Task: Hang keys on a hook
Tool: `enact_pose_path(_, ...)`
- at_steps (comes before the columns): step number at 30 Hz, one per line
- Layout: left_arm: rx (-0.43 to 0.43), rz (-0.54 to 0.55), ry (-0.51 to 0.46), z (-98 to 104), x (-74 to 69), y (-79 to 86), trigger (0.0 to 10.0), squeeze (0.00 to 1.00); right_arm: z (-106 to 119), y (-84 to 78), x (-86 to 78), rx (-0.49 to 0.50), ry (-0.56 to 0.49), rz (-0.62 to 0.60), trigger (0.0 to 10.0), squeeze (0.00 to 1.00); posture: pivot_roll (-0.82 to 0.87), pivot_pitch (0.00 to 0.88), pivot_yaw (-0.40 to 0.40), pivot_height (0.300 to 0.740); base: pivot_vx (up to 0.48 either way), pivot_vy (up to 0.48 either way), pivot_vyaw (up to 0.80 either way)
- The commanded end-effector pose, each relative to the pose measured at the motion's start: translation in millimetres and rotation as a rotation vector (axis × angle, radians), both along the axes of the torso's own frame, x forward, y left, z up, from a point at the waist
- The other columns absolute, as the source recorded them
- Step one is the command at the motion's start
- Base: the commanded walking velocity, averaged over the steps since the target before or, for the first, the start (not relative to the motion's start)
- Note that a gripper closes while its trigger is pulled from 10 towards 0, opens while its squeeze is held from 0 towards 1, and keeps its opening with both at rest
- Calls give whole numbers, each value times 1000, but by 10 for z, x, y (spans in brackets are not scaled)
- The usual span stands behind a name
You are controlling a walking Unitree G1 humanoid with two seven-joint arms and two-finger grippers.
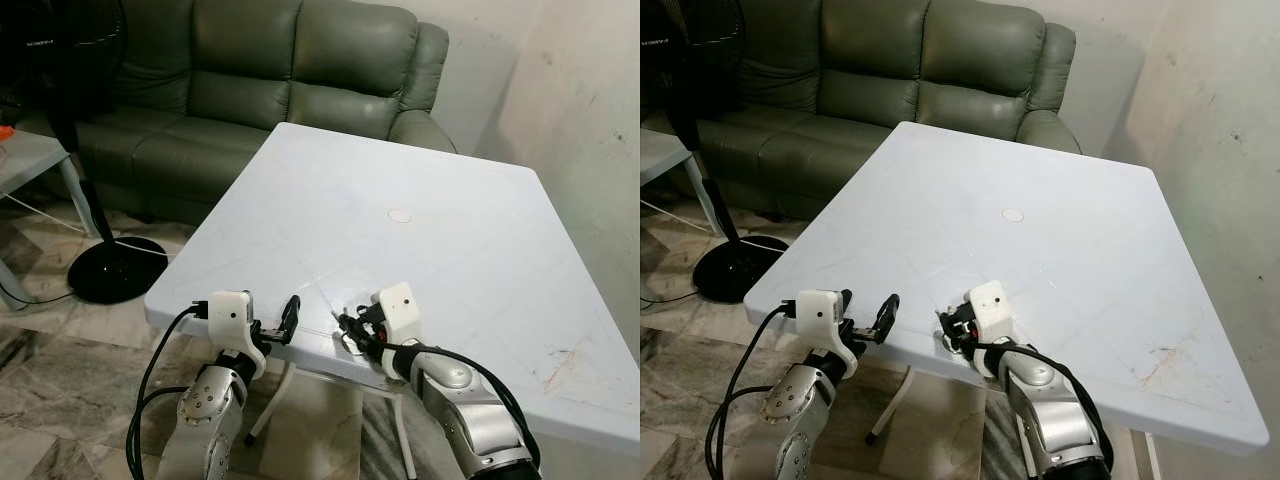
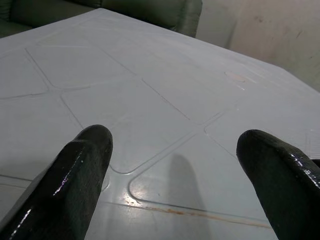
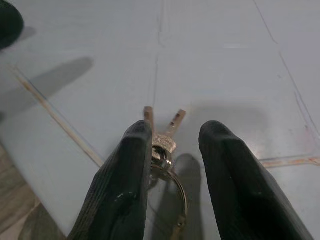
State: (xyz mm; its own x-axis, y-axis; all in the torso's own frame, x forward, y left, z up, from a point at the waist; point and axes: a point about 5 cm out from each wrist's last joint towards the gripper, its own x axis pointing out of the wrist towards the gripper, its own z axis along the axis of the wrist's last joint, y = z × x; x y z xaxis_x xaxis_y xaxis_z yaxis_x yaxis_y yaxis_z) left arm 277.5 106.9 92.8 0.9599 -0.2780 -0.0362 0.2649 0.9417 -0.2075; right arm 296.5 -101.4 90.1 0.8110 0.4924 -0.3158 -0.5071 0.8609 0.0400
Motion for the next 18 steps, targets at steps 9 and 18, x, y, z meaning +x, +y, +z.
enact_pose_path(9,-10,5,17,-19,-17,-18,10000,0,-72,-11,-128,-1,68,84,10000,0,60,46,-117,740,0,0,0)
enact_pose_path(18,-11,5,17,-14,-7,-14,10000,0,-43,-2,-148,5,46,92,10000,0,57,46,-114,740,0,0,0)
